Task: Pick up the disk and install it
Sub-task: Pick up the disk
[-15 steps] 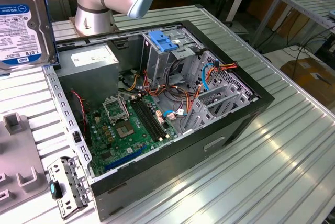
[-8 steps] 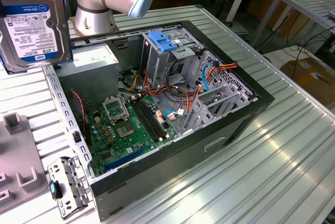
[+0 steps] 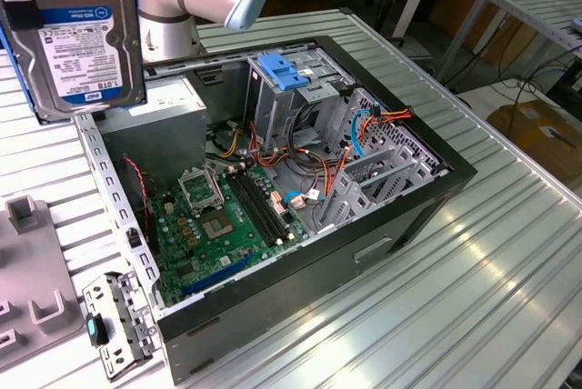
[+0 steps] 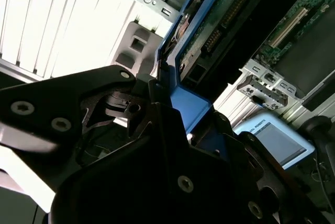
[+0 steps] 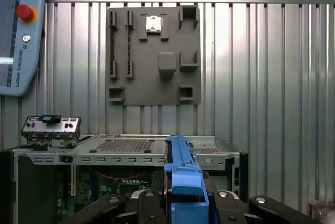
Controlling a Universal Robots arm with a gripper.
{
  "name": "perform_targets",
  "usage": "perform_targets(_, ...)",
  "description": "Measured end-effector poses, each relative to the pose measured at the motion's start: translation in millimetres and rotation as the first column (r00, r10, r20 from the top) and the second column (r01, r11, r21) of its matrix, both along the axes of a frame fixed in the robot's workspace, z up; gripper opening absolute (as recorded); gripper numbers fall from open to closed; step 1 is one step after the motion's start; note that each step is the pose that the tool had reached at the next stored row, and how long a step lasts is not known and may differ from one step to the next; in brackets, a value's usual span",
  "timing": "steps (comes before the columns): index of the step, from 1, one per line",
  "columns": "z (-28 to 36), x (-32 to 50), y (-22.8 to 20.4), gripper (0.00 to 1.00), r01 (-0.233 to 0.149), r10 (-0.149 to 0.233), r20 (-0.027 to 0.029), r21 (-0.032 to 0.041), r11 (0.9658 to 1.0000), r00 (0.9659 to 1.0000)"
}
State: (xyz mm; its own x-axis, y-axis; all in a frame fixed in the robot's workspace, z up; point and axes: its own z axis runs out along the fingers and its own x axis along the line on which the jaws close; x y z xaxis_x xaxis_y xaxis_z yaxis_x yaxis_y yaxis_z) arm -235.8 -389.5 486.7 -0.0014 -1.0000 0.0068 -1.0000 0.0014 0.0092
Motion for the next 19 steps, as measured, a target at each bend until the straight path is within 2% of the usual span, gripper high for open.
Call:
perform_targets(5, -0.7, 19.9, -0.3, 0.37, 0.002, -0.002, -0.0013, 0.0, 1.0, 1.0)
perform_targets(8, -0.9, 27.3, -0.5, 0.37, 0.003, -0.003, -0.0018, 0.0001, 1.0, 1.0)
perform_targets(14, -1.5, 47.5, -1.1, 0.37, 0.006, -0.006, -0.0033, 0.0, 1.0, 1.0)
perform_targets(17, -1.8, 53.4, -2.4, 0.37, 0.006, -0.006, -0.0036, 0.0001, 1.0, 1.0)
perform_targets(19, -2.0, 54.2, -5.6, 0.37, 0.008, -0.008, -0.0037, 0.0, 1.0, 1.0)
